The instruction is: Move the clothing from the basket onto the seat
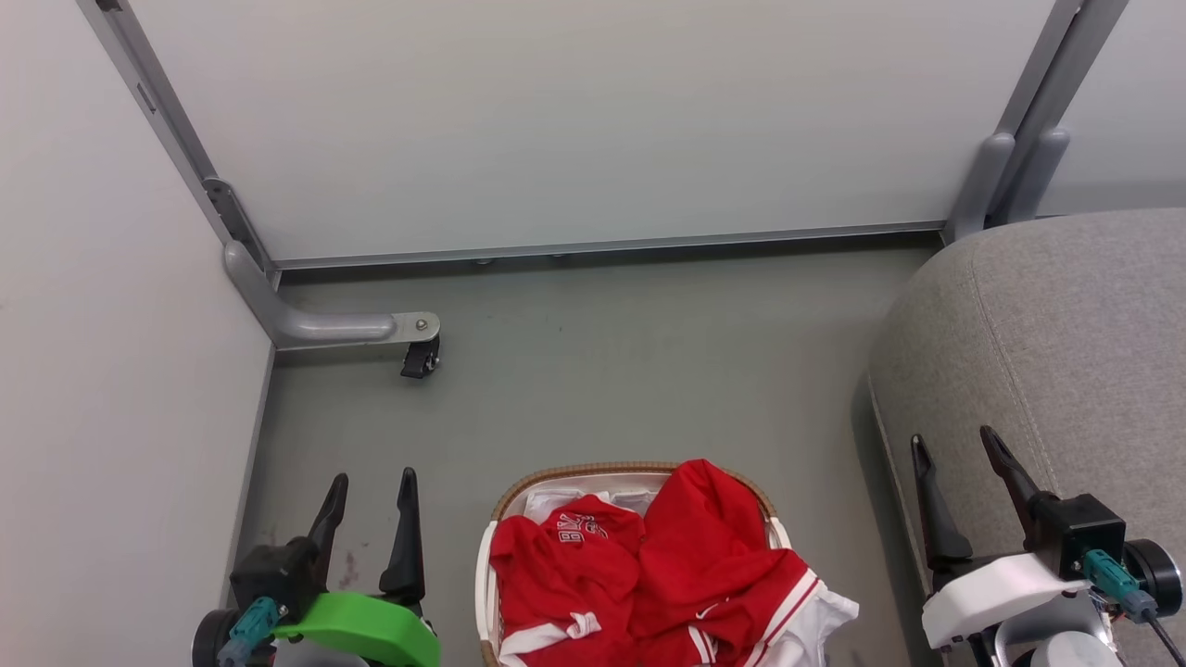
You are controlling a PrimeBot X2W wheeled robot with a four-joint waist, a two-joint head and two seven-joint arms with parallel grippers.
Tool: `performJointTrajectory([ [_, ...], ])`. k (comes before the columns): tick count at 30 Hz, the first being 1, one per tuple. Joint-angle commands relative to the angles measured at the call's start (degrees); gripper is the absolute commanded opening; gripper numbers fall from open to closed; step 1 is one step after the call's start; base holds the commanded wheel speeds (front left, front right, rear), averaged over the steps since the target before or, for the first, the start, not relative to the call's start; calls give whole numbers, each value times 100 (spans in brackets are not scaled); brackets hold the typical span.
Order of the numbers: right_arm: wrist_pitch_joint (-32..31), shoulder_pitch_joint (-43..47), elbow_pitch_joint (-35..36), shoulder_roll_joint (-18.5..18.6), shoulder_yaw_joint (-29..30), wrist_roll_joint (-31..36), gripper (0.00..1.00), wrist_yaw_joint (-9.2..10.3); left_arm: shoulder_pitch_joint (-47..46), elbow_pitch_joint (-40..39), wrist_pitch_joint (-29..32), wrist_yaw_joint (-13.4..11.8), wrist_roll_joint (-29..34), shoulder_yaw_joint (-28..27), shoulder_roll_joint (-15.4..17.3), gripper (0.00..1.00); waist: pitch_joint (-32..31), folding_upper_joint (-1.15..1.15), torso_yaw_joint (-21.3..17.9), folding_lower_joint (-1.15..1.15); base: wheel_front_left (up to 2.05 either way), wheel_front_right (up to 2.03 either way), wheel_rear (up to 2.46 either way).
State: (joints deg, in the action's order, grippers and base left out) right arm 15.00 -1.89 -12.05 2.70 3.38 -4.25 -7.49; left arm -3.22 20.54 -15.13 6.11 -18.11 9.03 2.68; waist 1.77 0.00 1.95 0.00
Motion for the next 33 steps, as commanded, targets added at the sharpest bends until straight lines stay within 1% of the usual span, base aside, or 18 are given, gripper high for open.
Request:
performJointTrajectory([
  [1,28,36,15,34,8,-14,100,0,29,8,-4,32,17,-10,38,100,6,0,-1,0,0,0,0],
  [6,28,-34,55,33,9,-16,100,0,-58,22,-4,36,67,46,37,100,98,0,-15,0,0,0,0],
  [10,28,-155,115,33,-9,-9,100,0,-250,70,-4,53,205,167,36,100,291,0,-56,0,0,0,0],
  [15,28,-337,163,33,-47,-18,100,1,-591,214,-3,92,420,343,35,100,688,0,-163,0,0,0,0],
  [20,27,-575,222,32,-81,-11,100,1,-1015,530,-3,123,591,543,35,100,1167,0,-304,0,0,0,0],
  [26,27,-956,334,30,-126,-73,100,1,-1642,1227,-1,143,923,959,49,100,1880,0,-559,0,0,0,0],
  [30,27,-1203,378,28,-170,-138,100,1,-2118,1879,-1,147,1036,1470,118,100,2342,0,-749,0,0,0,0],
  [33,27,-1376,407,27,-249,-204,100,1,-2519,2372,-1,144,1089,1878,245,100,2673,0,-893,0,0,0,0],
])
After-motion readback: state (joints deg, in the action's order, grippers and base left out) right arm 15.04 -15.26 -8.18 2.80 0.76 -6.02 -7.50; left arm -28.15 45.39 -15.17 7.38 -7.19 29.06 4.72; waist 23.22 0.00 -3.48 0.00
